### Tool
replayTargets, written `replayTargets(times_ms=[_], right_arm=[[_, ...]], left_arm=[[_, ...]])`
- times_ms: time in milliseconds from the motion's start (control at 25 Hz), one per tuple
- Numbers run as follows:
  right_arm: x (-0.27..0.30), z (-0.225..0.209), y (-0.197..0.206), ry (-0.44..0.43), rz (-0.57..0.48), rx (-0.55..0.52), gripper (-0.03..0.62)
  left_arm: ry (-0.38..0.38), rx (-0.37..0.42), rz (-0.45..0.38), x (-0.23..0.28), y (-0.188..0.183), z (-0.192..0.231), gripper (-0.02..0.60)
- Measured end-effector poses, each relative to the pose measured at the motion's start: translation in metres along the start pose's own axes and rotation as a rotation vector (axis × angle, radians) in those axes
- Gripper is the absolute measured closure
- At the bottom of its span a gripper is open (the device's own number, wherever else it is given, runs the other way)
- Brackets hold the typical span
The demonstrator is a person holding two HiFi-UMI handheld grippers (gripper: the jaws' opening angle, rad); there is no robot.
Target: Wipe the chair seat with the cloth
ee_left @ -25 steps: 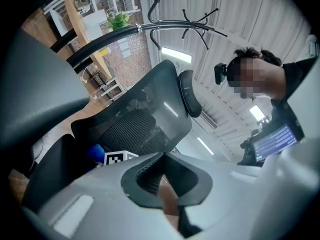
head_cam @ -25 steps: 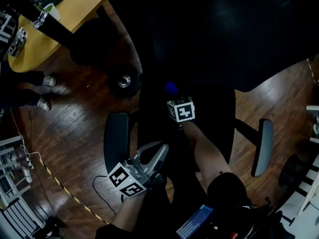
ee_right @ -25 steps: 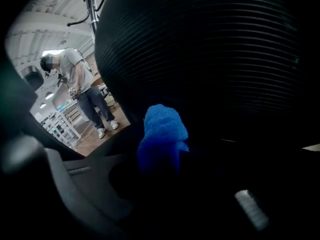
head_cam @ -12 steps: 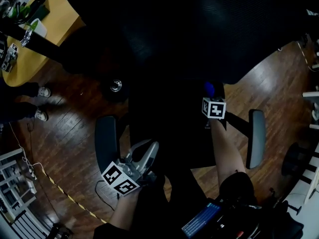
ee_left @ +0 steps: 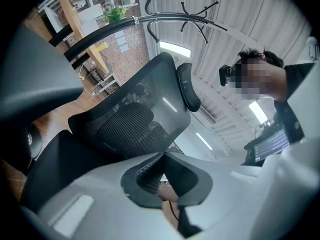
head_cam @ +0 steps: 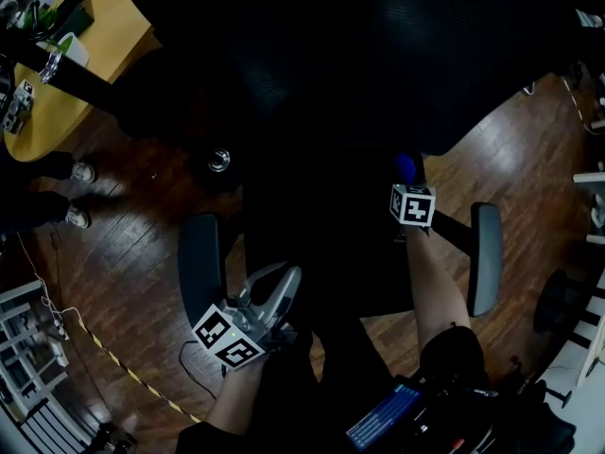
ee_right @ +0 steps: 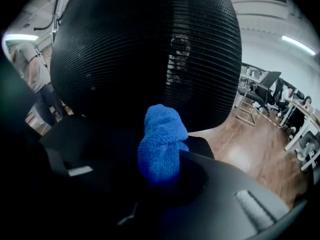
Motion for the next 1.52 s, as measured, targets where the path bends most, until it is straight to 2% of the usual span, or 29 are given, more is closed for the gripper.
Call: replayTargets(times_ms=[120, 280, 480, 600, 680, 840, 1000, 1200, 1520], right_arm=[[-0.004, 0.035, -0.002, -0.083, -0.048, 0.005, 0.554], [-0.003, 0.135, 0.004, -0.266, -0.046, -0.044, 0.554], [0.006, 0.255, 0.037, -0.455, 0.050, -0.102, 0.554], [0.005, 0.300, 0.071, -0.511, 0.153, -0.130, 0.554], [0.002, 0.313, 0.087, -0.529, 0.162, -0.146, 0.554], [0.004, 0.305, 0.087, -0.552, 0.141, -0.138, 0.554], [0.009, 0.269, 0.085, -0.478, 0.135, -0.123, 0.554], [0.011, 0.196, 0.072, -0.346, 0.116, -0.088, 0.554], [-0.011, 0.055, 0.058, -0.135, 0.081, 0.008, 0.554]], left_arm=[[0.009, -0.002, -0.015, -0.002, -0.004, -0.006, 0.589], [0.011, -0.002, -0.027, -0.007, -0.008, -0.008, 0.589], [0.002, -0.005, -0.055, -0.011, -0.012, -0.007, 0.589], [0.002, -0.003, -0.065, -0.014, -0.015, -0.008, 0.589], [0.000, -0.005, -0.068, -0.015, -0.014, -0.008, 0.589], [-0.005, -0.006, -0.074, -0.019, -0.015, -0.006, 0.589], [-0.009, -0.003, -0.064, -0.020, -0.013, -0.004, 0.589], [-0.007, -0.001, -0.046, -0.018, -0.010, -0.001, 0.589], [0.009, -0.007, -0.021, -0.007, -0.004, -0.006, 0.589]])
Point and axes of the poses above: the fingertips, and each gripper's own axes: x forward along the fingers, z to its left, y out of its underside, the point moved 1 cm from there along -x, backward along the fingers, and after that the axes turned 14 degrees about x, right-handed, at the moved point
